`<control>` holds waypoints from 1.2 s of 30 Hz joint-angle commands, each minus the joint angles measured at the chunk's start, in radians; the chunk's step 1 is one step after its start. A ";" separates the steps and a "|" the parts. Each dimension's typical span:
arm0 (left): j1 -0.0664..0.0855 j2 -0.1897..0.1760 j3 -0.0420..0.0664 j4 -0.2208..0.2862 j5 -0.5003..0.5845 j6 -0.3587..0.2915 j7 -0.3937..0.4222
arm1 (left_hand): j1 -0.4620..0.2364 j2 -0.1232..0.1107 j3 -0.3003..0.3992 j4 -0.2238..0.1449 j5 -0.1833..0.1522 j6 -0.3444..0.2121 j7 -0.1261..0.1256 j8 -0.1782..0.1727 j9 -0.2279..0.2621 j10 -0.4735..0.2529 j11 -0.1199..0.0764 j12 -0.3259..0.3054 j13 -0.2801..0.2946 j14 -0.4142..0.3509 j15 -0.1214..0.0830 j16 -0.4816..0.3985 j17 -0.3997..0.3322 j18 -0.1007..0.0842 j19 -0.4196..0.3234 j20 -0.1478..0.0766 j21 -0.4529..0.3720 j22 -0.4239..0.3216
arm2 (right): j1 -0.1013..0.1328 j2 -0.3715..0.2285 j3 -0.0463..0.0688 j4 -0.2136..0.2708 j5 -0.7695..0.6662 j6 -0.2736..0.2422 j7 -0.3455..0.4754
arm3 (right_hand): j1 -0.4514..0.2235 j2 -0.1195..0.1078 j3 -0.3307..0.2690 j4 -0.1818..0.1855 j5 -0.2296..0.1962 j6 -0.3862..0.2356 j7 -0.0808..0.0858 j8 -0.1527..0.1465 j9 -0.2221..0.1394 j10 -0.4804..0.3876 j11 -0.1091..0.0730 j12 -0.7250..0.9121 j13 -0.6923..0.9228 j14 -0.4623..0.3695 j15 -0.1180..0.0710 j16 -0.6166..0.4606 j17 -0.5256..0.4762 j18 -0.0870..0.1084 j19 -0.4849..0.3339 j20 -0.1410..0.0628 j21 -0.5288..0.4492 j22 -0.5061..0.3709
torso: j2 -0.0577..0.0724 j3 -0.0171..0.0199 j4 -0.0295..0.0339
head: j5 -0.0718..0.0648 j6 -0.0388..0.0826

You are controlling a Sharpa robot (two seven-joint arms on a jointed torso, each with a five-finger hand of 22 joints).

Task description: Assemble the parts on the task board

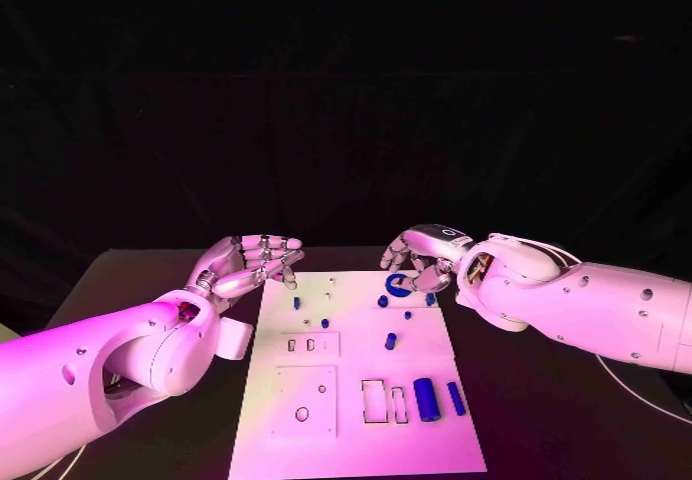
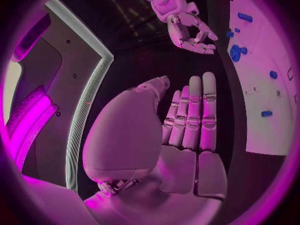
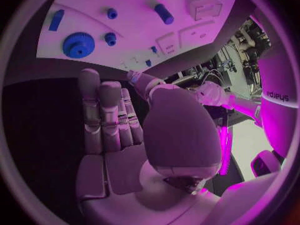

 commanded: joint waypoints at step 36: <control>0.017 -0.022 0.005 0.027 0.027 0.090 -0.005 | -0.030 0.002 0.010 0.008 -0.004 -0.008 0.005 -0.009 0.008 -0.009 0.005 -0.002 0.005 -0.026 0.004 0.047 0.030 0.012 -0.026 0.004 0.050 0.033 | -0.028 0.059 -0.003 -0.050 -0.170 0.122 -0.122 | 0.020 0.008 -0.013 0.042 0.002 0.014 0.000 0.010 0.031 -0.008 0.000 0.014 0.007 0.041 0.004 0.301 0.276 -0.053 0.093 0.007 0.282 0.368 | 0.053 -0.0033 0.0123 | -0.003 -0.001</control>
